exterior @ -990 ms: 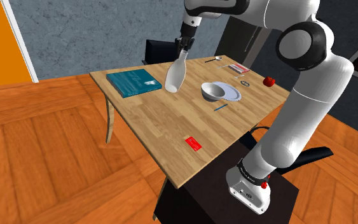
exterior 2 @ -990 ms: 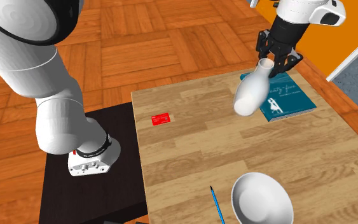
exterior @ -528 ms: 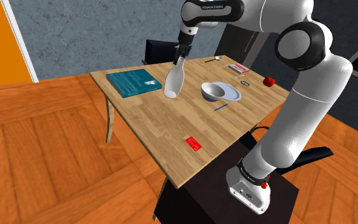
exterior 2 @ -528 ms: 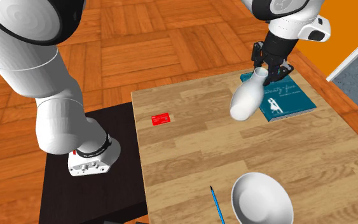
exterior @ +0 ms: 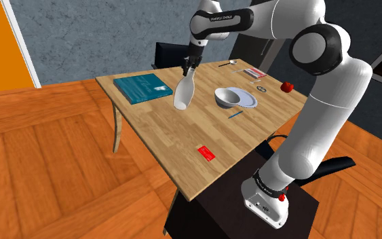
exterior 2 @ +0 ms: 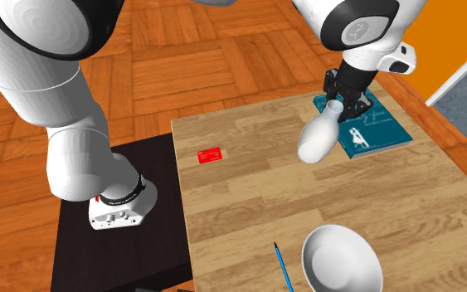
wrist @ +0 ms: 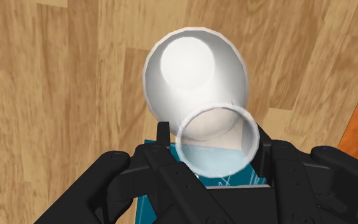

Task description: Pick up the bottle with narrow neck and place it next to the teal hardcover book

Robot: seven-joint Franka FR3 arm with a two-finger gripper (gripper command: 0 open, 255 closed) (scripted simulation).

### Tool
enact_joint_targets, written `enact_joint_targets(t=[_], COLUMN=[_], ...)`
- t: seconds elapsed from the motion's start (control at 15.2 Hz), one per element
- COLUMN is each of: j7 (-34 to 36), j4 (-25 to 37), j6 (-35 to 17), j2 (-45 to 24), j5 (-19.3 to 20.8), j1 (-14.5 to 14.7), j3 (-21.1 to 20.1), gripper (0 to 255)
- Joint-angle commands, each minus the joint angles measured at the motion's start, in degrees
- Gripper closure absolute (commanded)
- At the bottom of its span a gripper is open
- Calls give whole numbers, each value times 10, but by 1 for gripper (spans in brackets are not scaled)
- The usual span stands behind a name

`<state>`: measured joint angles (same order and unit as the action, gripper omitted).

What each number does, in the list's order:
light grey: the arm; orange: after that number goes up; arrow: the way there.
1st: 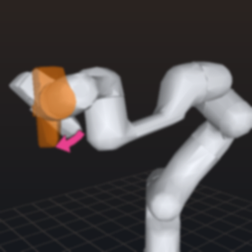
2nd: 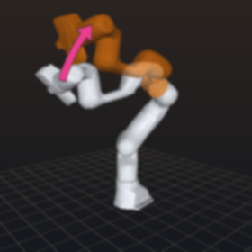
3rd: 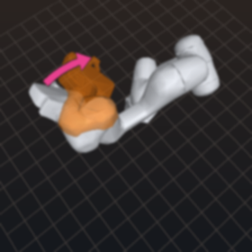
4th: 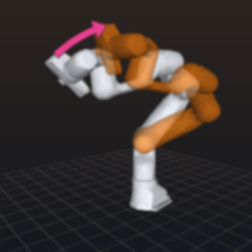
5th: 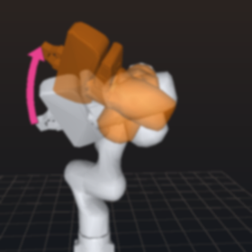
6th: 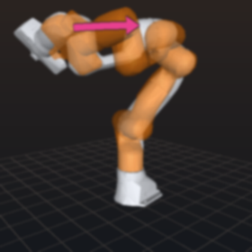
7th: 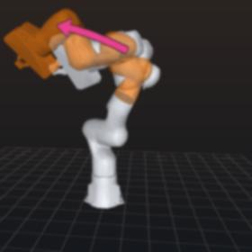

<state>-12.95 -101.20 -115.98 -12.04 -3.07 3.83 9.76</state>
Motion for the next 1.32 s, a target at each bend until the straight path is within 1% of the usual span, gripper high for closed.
enact_joint_targets(t=[0.0, 0.46, 0.53, 0.86, 1.12, 1.25], j7=[0, 0, 0, 0, 3, 3], j4=[-10, -10, -10, -10, 39, 39], j6=[-10, -10, -10, -10, 57, 57], j2=[0, 0, 0, 0, 19, 19], j5=[0, 0, 0, 0, 4, 4], j1=[1, 1, 1, 1, 1, 1], j3=[0, 0, 0, 0, 1, 1], gripper=[255, 255, 0, 0, 0, 0])
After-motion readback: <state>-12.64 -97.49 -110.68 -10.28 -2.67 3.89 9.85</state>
